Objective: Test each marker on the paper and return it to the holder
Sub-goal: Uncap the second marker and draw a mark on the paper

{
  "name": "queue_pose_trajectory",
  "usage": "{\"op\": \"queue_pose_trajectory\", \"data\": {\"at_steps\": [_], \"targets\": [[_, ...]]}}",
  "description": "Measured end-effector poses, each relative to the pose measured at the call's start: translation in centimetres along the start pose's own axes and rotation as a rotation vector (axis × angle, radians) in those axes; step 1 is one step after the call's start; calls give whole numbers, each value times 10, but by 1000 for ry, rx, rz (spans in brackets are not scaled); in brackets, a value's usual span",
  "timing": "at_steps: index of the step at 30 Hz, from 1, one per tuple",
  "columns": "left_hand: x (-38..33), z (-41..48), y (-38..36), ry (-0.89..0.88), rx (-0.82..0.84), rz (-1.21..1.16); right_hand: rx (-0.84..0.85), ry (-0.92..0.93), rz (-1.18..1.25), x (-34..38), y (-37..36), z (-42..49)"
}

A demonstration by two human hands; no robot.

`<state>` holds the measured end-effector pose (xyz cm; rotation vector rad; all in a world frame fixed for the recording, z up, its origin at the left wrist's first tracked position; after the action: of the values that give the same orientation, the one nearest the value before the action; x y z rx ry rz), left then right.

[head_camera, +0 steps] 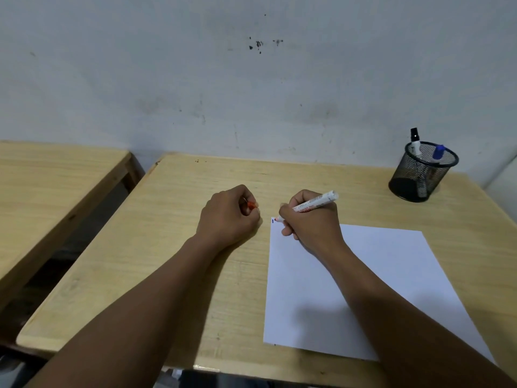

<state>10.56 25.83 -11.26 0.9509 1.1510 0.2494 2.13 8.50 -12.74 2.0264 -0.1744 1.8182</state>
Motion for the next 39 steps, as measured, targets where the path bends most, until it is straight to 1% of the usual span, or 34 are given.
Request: {"op": "queue_pose_trajectory", "data": {"at_steps": [19, 24, 28, 30, 32, 35, 39], "targets": [[2, 1, -1, 5, -9, -6, 13, 44, -10, 1, -2, 0], [3, 3, -3, 15, -2, -17, 33, 25, 60, 0, 0, 1], [4, 4, -3, 31, 4, -48, -37, -40, 276, 3, 10, 4], [7, 7, 1, 52, -1, -142, -56, -101, 381, 8, 16, 4], [1, 12, 7, 47, 15, -341, -69, -142, 537, 15, 26, 5], [-32, 25, 24, 0, 43, -612, -33, -76, 738, 39, 49, 9], [-83, 43, 28, -15, 161, -815, 38, -27, 866, 68, 81, 11]]}}
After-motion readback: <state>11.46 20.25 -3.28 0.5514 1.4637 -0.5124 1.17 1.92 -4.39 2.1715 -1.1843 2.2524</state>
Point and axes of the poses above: each hand's wrist, its own z-axis towards the middle knuckle, its own y-axis out of the back of the hand, x = y × z, the point moved 6 cm from there along z, towards the middle knuckle, and after that the axes turned 12 degrees about x, right-handed, at the moved point
